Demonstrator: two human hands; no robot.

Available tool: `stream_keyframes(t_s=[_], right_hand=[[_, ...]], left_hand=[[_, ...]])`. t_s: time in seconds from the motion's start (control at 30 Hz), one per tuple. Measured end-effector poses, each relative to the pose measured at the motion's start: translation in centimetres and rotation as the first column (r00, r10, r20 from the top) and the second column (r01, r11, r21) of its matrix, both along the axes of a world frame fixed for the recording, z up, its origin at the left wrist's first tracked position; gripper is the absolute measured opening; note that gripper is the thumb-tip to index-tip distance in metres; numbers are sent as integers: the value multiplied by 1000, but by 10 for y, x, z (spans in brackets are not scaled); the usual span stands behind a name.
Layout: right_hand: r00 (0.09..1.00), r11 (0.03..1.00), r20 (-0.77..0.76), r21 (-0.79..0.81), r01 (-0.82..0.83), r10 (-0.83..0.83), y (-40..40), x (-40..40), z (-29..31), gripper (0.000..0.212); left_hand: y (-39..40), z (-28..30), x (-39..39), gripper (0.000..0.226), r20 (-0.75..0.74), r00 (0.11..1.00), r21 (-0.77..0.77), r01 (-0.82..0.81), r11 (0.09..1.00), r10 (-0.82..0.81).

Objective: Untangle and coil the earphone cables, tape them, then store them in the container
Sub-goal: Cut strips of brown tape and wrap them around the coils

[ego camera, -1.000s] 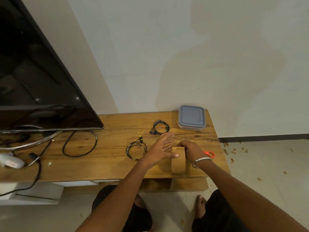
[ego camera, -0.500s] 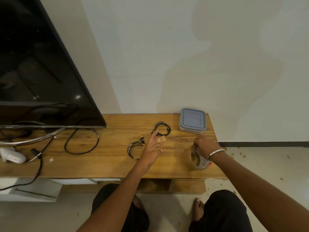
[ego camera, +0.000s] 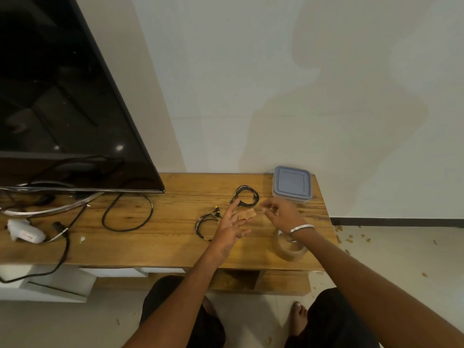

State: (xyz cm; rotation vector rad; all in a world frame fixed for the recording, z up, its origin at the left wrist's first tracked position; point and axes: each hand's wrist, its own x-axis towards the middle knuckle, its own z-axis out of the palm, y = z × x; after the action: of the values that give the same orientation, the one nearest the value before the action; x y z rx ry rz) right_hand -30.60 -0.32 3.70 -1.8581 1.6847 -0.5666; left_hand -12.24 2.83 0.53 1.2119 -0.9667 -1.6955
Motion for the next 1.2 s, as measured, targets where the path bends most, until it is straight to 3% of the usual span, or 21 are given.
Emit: stream_keyframes(t_s=[0.13, 0.33, 0.53, 0.97, 1.2], right_hand=[[968, 995, 234, 38, 88, -94, 4, 29, -1, 15], [939, 982, 286, 75, 175, -190, 2, 37, -11, 16], [943, 986, 292, 23, 162, -162, 0, 40, -16, 4], [991, 979, 132, -199, 42, -16, -3, 39, -38, 7], [984, 975, 170, -207, 77, -42, -4, 32, -44, 6]], left_hand=[[1, 0, -1, 91, -11, 1000, 2, -7, 1000, 7], [0, 1, 6, 91, 8, 1000, -11, 9, 1000, -9], [-3, -5, 6, 90, 27, 999, -14, 23, 1000, -22], [-12, -18, 3, 80, 127, 991, -25, 33, 999, -30], [-36, -29, -3, 81, 377, 924, -33, 89, 995, -70]])
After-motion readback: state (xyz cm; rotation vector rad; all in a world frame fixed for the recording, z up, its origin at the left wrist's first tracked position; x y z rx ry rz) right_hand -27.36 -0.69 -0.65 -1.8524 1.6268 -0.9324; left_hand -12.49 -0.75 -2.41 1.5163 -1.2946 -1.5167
